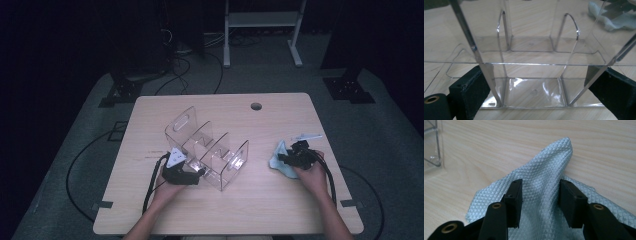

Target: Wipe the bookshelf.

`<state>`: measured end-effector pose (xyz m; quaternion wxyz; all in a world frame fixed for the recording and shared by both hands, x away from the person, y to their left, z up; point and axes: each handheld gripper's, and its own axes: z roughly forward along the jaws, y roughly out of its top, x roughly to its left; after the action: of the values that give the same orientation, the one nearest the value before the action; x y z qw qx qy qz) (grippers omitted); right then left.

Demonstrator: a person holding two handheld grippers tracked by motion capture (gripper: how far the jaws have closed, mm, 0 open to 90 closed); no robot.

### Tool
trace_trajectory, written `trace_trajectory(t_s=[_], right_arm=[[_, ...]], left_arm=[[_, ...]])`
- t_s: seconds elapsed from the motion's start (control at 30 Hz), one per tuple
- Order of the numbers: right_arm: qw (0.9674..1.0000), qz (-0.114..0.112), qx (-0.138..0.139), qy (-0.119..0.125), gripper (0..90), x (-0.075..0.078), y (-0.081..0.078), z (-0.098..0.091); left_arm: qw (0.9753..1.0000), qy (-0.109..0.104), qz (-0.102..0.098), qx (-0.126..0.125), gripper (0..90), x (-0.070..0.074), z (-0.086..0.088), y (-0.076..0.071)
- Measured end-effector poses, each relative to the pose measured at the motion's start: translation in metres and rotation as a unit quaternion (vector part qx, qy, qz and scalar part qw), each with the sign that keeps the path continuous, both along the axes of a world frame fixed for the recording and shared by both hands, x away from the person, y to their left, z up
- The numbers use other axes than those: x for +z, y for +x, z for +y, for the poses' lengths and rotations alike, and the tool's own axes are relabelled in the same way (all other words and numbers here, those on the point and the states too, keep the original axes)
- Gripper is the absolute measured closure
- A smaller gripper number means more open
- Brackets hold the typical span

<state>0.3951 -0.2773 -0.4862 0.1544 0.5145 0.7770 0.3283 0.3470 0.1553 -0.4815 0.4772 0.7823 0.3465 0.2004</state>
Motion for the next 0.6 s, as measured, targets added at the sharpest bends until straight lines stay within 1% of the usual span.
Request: trace_trajectory(t_s=[0.03,0.07,0.17,0.23,0.33,0.37,0.4,0.43,0.47,0.5,0.53,0.57,0.6], right_arm=[[0.9999,-0.003,0.003,-0.014,62.3,0.001,0.0,0.001],[0.9998,-0.004,0.0,-0.022,66.9,0.001,-0.001,0.001],[0.9998,-0.001,-0.011,-0.019,79.9,0.001,0.0,-0.002],[0.9998,-0.002,-0.014,-0.01,83.3,0.0,-0.001,-0.004],[0.9999,-0.006,-0.014,0.003,84.3,-0.001,-0.007,-0.005],[0.9998,-0.006,-0.008,0.016,84.4,-0.001,-0.011,-0.004],[0.9997,-0.007,-0.005,0.022,84.5,0.0,-0.014,-0.002],[0.9994,-0.01,0.0,0.033,84.5,0.002,-0.019,0.001],[0.9985,-0.014,0.008,0.053,84.5,0.006,-0.024,0.003],[0.9967,-0.018,0.02,0.076,84.5,0.01,-0.03,0.007],[0.9955,-0.029,0.032,0.085,84.5,0.015,-0.037,0.012],[0.993,-0.045,0.052,0.096,84.5,0.023,-0.048,0.021],[0.991,-0.053,0.064,0.105,84.5,0.026,-0.053,0.026]], left_arm=[[1.0,0.001,-0.001,0.001,6.9,0.0,0.0,0.0],[1.0,0.0,0.0,0.001,7.3,0.0,0.0,0.0],[1.0,0.004,-0.001,0.003,7.7,0.001,-0.001,0.0],[1.0,0.003,-0.001,0.005,7.9,0.0,-0.001,-0.001],[1.0,0.003,-0.001,0.004,7.9,0.0,-0.002,-0.002],[1.0,0.003,0.0,0.005,7.9,0.0,-0.002,-0.002],[1.0,0.002,0.0,0.004,7.9,0.0,-0.003,-0.003],[1.0,0.001,0.0,0.004,7.9,0.0,-0.004,-0.004],[1.0,0.001,-0.001,0.003,7.9,0.0,-0.004,-0.004],[1.0,0.003,-0.001,0.003,7.9,0.0,-0.005,-0.005],[1.0,0.003,-0.001,0.002,7.9,0.001,-0.006,-0.007],[1.0,0.003,0.0,0.003,7.9,0.001,-0.007,-0.008],[1.0,0.003,0.0,0.001,7.9,0.001,-0.008,-0.009]])
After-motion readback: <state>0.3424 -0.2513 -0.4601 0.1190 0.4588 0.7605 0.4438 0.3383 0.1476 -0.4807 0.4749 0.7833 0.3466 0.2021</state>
